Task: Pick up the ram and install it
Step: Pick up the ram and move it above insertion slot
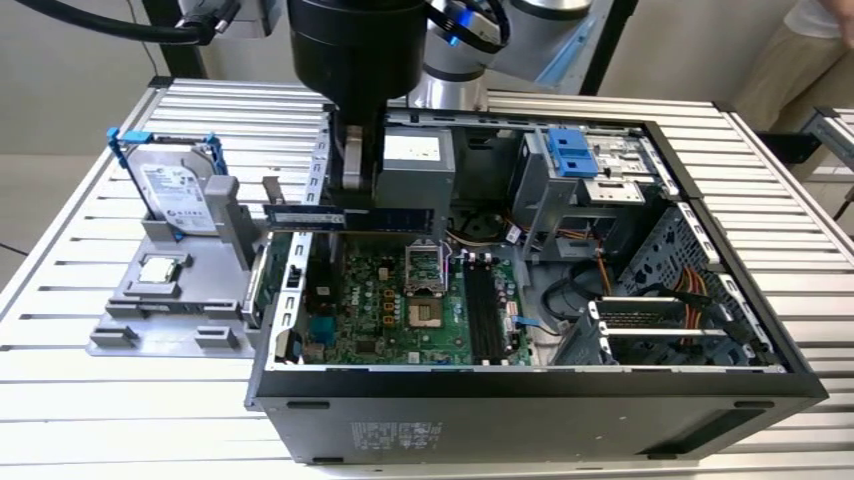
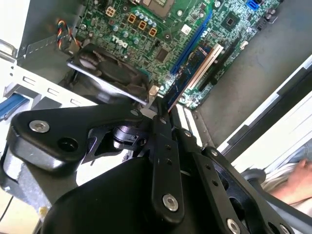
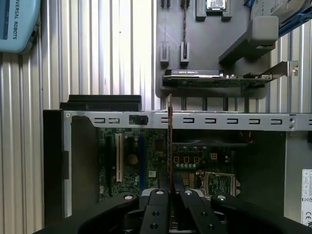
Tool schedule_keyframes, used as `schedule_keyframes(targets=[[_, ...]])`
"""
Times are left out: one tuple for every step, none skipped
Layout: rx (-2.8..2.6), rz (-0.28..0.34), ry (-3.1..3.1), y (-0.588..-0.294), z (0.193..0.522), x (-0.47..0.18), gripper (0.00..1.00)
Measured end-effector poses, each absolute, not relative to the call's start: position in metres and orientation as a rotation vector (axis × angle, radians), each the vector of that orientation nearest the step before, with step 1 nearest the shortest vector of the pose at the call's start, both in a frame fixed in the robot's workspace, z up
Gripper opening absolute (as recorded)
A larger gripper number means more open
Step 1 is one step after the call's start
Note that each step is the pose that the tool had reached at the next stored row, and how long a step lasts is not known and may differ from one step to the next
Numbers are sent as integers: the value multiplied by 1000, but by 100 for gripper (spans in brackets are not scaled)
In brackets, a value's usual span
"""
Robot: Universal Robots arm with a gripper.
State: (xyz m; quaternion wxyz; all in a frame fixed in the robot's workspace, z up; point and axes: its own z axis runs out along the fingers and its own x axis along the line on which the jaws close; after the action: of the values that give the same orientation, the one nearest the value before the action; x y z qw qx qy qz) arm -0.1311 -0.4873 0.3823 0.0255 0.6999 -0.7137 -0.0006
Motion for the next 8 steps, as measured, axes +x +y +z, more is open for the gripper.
schedule_keyframes(targets=[[2164, -2, -2207, -487, 382, -131, 0], [2164, -2, -2206, -487, 382, -130, 0], [2164, -2, -2207, -487, 382, -129, 0], [2164, -2, -2207, -487, 382, -129, 0], [2164, -2, -2207, -487, 382, -128, 0], [2164, -2, -2207, -487, 382, -128, 0], [2164, -2, -2207, -487, 382, -128, 0], [2164, -2, -2207, -487, 382, -128, 0]])
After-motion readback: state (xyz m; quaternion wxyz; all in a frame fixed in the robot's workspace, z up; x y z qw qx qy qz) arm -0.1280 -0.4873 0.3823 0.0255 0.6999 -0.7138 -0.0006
